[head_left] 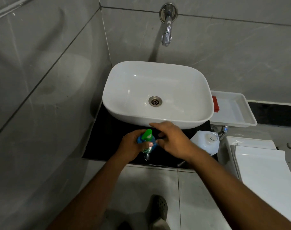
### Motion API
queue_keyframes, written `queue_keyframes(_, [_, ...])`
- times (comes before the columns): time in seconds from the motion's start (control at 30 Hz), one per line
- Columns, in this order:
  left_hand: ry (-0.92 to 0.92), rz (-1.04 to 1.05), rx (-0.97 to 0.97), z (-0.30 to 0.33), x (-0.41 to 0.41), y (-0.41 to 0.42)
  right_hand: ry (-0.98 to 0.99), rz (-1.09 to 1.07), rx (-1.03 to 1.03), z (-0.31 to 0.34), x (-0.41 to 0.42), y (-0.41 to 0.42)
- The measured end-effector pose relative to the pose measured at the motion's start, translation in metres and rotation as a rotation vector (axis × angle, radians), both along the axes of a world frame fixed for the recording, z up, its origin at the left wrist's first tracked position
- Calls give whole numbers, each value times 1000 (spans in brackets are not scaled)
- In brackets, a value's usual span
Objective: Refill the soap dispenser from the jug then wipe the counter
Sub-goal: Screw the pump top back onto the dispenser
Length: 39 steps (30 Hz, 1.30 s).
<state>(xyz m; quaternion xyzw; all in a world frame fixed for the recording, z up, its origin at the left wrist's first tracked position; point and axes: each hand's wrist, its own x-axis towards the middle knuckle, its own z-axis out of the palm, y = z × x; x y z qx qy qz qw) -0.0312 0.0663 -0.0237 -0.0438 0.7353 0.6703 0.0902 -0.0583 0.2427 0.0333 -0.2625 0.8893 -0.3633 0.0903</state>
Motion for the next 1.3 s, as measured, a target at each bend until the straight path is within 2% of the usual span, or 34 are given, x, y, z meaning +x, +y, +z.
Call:
queue_keyframes(0.13, [11, -98, -106, 4, -6, -6, 145, 269, 242, 33, -8, -17])
queue_keyframes(0.27, [41, -113, -170, 4, -4, -7, 243, 360, 423, 42, -16, -29])
queue_keyframes(0.57, [24, -104, -161, 0, -2, -7, 208, 450, 441, 52, -19, -29])
queue_keyframes(0.7, [16, -116, -176, -1, -2, -7, 179, 399, 377, 44, -21, -26])
queue_keyframes(0.8, [10, -159, -212, -5, -4, -12, 101, 162, 220, 24, -14, -15])
queue_keyframes(0.9, [-106, -20, -140, -17, 4, -20, -65, -97, 99, -12, 6, -7])
queue_keyframes(1.0, [-113, 10, -94, -26, 14, -21, -238, -210, 18, -44, 23, -10])
queue_keyframes(1.13, [-76, 16, -85, -23, 23, -18, -151, -243, -69, -60, 23, -22])
queue_keyframes(1.3, [-66, 266, -69, -10, 36, -48, -148, -105, -170, -55, 12, -63])
